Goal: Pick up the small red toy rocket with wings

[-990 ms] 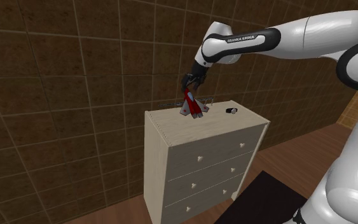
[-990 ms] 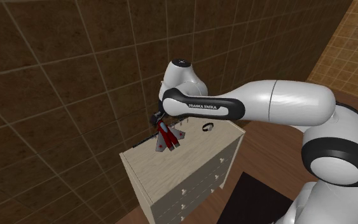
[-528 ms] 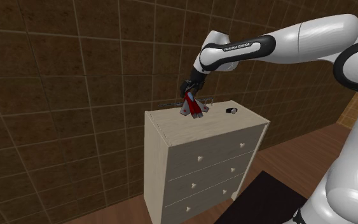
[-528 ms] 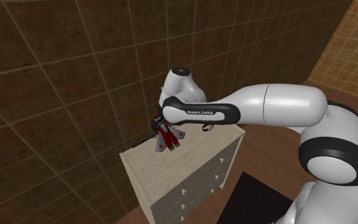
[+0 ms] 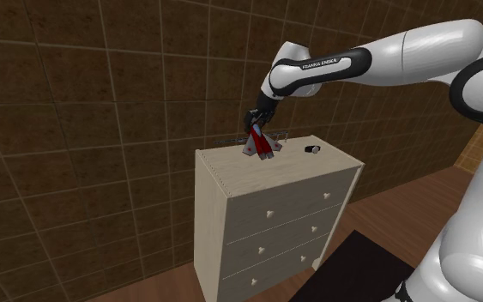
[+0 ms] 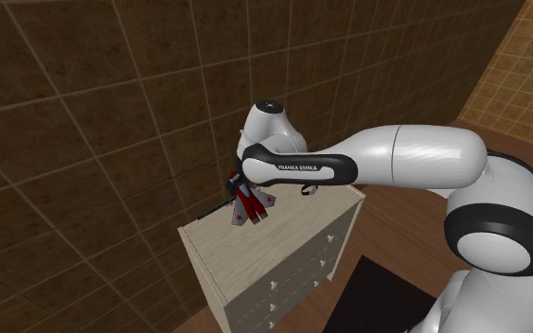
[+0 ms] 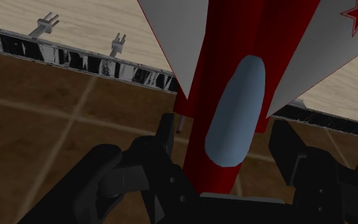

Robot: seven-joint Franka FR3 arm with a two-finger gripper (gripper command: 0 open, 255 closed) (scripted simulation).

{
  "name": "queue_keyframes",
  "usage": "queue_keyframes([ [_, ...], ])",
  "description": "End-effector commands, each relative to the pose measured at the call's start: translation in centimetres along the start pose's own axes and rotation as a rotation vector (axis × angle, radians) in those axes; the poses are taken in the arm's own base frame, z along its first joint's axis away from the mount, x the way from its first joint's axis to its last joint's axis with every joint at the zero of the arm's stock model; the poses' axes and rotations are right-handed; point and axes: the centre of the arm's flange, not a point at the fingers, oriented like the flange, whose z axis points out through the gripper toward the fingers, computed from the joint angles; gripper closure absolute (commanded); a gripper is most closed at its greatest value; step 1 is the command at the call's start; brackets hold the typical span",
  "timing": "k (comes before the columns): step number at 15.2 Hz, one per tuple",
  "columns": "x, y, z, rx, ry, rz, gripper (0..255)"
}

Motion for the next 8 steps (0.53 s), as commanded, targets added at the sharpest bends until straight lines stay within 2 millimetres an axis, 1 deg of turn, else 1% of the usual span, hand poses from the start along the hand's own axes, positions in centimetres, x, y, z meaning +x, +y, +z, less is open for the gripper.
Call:
queue_keyframes([
  [1, 0.0, 0.0, 0.1, 0.0, -0.002, -0.001, 255],
  [2, -0.1, 0.0, 0.1, 0.0, -0.002, -0.001, 255],
  [8, 1.0, -0.3, -2.9, 0.0, -0.002, -0.001, 255],
])
